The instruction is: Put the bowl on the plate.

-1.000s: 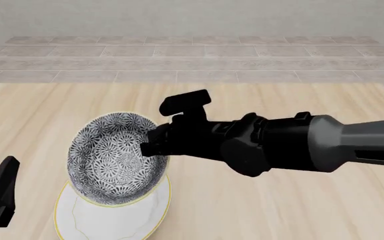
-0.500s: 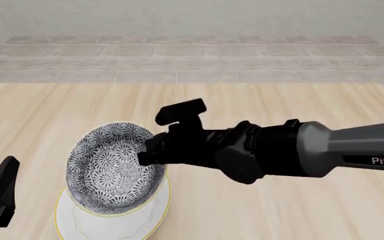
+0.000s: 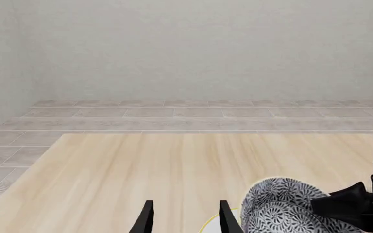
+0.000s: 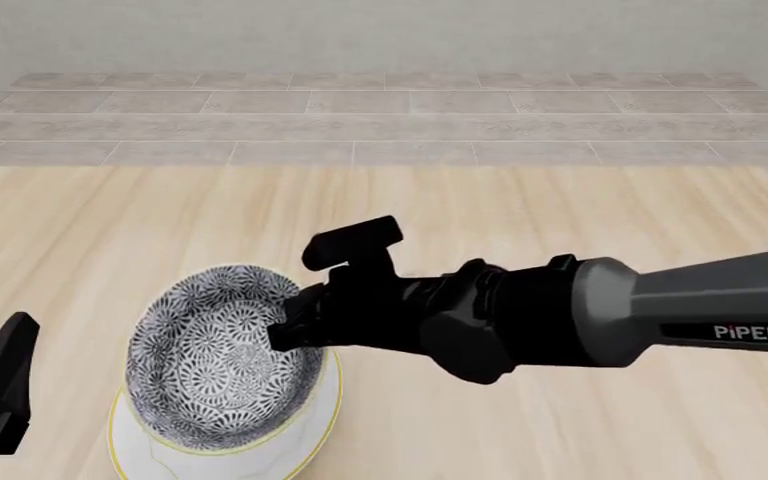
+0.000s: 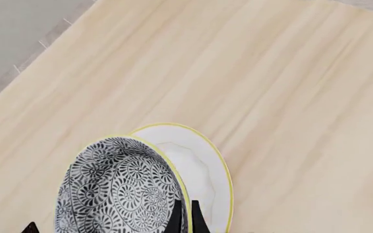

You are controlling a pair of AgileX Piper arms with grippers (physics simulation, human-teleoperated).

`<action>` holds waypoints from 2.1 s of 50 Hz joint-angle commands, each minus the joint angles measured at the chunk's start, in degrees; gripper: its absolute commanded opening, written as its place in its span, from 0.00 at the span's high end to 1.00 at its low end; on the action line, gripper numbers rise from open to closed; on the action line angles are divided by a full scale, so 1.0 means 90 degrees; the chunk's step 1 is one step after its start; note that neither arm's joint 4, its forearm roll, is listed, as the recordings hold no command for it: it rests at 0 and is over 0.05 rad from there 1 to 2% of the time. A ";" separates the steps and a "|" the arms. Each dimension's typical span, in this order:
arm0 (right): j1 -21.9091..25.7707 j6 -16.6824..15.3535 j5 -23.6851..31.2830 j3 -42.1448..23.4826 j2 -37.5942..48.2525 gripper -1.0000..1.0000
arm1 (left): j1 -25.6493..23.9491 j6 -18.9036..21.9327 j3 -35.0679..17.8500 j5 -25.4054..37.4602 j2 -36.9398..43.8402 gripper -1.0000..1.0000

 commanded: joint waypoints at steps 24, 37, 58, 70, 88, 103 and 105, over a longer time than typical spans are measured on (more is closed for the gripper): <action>0.0024 0.0078 -0.0100 -0.0053 0.0187 1.00 | 0.0000 0.0000 0.0000 0.0000 0.0000 0.00; 0.0051 0.0097 -0.0144 -0.0047 0.0280 1.00 | 0.0000 0.0000 0.0000 0.0000 0.0000 0.00; 0.0143 0.0246 -0.0286 -0.0030 0.0527 1.00 | 0.0000 0.0000 0.0000 0.0000 0.0000 0.00; 0.0186 0.0323 -0.0390 -0.0008 0.0674 1.00 | 0.0000 0.0000 0.0000 0.0000 0.0000 0.00; 0.0166 0.0356 -0.0453 0.0008 0.0797 1.00 | 0.0000 0.0000 0.0000 0.0000 0.0000 0.00; 0.0117 0.0339 -0.0464 -0.0018 0.0870 1.00 | 0.0000 0.0000 0.0000 0.0000 0.0000 0.00; 0.0103 0.0323 -0.0459 -0.0028 0.0884 1.00 | 0.0000 0.0000 0.0000 0.0000 0.0000 0.00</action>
